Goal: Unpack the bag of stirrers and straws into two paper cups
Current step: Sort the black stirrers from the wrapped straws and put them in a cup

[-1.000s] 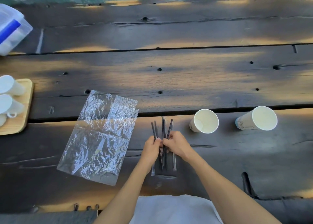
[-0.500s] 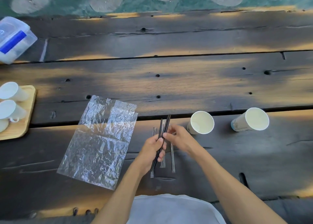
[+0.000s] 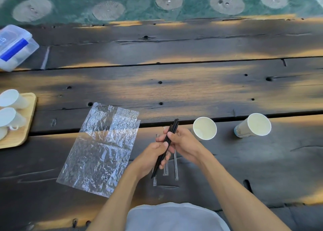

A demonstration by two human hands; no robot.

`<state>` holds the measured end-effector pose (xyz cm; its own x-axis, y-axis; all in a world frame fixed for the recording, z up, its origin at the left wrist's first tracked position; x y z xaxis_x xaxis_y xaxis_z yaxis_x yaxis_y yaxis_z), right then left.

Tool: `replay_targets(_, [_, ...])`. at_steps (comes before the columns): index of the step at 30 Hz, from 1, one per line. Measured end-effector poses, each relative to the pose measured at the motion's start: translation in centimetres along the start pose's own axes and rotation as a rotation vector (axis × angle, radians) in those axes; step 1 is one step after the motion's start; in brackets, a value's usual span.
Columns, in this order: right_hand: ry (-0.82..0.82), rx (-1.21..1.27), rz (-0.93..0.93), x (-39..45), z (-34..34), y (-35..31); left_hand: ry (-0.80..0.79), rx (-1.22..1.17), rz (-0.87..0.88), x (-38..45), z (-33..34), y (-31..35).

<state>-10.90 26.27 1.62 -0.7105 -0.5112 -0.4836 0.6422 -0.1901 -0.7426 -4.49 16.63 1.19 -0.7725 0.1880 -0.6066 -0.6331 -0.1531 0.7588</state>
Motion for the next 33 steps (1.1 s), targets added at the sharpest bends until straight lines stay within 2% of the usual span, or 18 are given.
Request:
replay_targets(6, [0.178, 0.219, -0.221, -0.8, -1.9, -2.7, 0.101, 0.021, -0.079, -0.3, -0.5, -1.6])
replay_targets(11, [0.185, 0.198, -0.190, -1.6, -2.1, -2.0, 0.215, -0.171, -0.057, 0.3, -0.1, -2.0])
replay_targets(18, [0.234, 0.152, -0.192, -3.8, -4.2, -3.6, 0.148, -0.094, -0.035, 1.0, 1.0, -1.4])
replay_targets(20, [0.287, 0.151, -0.245, -4.8, -5.3, -4.8, 0.139, -0.100, -0.028, 1.3, 1.2, -1.5])
replay_targets(25, [0.588, 0.363, -0.525, -8.4, -11.1, -8.6, 0.395, -0.117, -0.068, 1.8, -1.5, -3.1])
replay_targets(28, [0.751, 0.320, -0.646, -10.1, -13.3, -10.0, 0.536, -0.169, -0.127, 1.7, -3.4, -4.6])
replay_targets(30, [0.816, 0.248, -0.659, -9.9, -13.7, -10.0, 0.586, -0.184, -0.157, 1.7, -4.0, -5.4])
replay_targets(33, [0.832, 0.084, -0.587, -7.8, -13.1, -8.7, 0.621, -0.195, -0.191, 1.9, -4.4, -6.3])
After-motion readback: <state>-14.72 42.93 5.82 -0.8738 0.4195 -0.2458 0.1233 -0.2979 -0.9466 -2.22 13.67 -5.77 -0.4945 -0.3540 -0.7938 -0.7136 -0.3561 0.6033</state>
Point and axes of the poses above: each hand's wrist, its own x-axis towards the middle knuckle, its own z-axis out of the palm, y = z × x, the point moved 6 cm from there along x, towards the middle knuckle, and after that the axes turned 5 degrees about y, right-handed, at the moved point
